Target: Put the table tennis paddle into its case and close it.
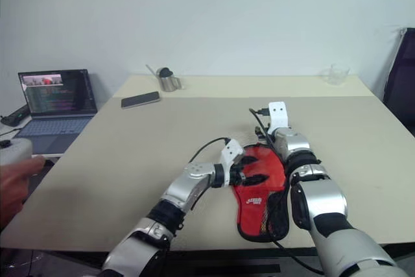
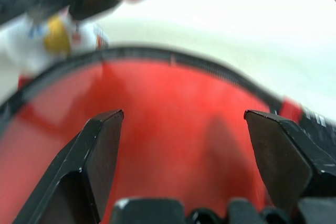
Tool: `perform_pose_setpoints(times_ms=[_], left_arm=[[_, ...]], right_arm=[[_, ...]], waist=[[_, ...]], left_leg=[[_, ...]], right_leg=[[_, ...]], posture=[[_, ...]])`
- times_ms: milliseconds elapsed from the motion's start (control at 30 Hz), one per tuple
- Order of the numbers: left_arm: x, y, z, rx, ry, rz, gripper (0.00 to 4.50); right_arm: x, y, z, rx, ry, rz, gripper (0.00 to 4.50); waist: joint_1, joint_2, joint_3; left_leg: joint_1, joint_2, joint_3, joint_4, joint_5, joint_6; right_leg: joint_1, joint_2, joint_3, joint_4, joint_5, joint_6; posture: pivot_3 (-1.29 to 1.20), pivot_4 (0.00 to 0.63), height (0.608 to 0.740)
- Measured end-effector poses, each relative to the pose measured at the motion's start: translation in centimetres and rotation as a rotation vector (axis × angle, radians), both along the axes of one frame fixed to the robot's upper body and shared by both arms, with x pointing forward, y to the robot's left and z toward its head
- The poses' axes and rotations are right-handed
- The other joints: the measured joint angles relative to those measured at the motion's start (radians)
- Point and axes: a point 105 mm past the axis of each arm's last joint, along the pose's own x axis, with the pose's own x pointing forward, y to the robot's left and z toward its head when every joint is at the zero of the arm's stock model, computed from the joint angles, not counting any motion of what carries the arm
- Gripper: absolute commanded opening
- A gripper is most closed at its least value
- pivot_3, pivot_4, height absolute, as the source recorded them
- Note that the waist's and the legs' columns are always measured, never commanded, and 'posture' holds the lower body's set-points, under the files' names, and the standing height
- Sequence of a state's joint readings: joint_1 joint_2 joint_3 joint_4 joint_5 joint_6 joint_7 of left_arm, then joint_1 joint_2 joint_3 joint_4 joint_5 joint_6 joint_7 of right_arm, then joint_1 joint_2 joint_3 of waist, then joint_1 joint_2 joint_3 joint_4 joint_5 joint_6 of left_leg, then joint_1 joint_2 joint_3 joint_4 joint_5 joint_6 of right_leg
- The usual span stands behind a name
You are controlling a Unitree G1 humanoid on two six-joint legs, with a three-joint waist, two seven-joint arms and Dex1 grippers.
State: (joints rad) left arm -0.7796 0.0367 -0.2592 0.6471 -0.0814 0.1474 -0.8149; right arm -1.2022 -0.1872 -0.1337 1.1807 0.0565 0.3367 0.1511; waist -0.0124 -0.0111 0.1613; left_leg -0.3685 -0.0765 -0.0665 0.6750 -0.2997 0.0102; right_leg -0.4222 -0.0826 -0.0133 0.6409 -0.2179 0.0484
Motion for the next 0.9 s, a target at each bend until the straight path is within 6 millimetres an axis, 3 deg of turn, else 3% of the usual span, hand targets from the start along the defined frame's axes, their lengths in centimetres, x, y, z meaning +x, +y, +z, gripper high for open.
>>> perform_pose_setpoints(times_ms=[67, 267, 900], left_arm=[[0.5, -0.3, -1.0, 0.066, -0.01, 0.029, 4.05], [1.0, -1.7, -1.5, 0.107, -0.027, 0.072, 4.05], [1.0, -1.6, -1.5, 0.1, 0.0, 0.086, 4.05]], right_arm=[[-0.1, 0.0, -0.4, -0.009, 0.012, -0.002, 4.35], [-0.2, -1.0, -1.4, -0.066, 0.04, -0.07, 4.35], [-0.5, -1.3, -2.4, -0.159, 0.083, -0.052, 4.18]], waist=[[-0.005, 0.0, 0.0], [-0.007, 0.0, 0.0], [-0.011, 0.0, 0.0]], left_leg=[[-0.001, 0.0, 0.0, 0.0, 0.0, 0.0], [0.001, 0.0, 0.0, 0.0, -0.001, 0.002], [0.002, 0.0, 0.0, 0.0, -0.001, 0.001]], right_leg=[[-0.001, 0.0, 0.0, -0.001, 0.0, 0.0], [0.001, -0.001, 0.0, 0.0, 0.0, 0.0], [0.002, 0.0, 0.0, 0.001, 0.0, 0.0]], posture=[[0.0, 0.15, 0.74], [0.0, 0.15, 0.74], [0.0, 0.15, 0.74]])
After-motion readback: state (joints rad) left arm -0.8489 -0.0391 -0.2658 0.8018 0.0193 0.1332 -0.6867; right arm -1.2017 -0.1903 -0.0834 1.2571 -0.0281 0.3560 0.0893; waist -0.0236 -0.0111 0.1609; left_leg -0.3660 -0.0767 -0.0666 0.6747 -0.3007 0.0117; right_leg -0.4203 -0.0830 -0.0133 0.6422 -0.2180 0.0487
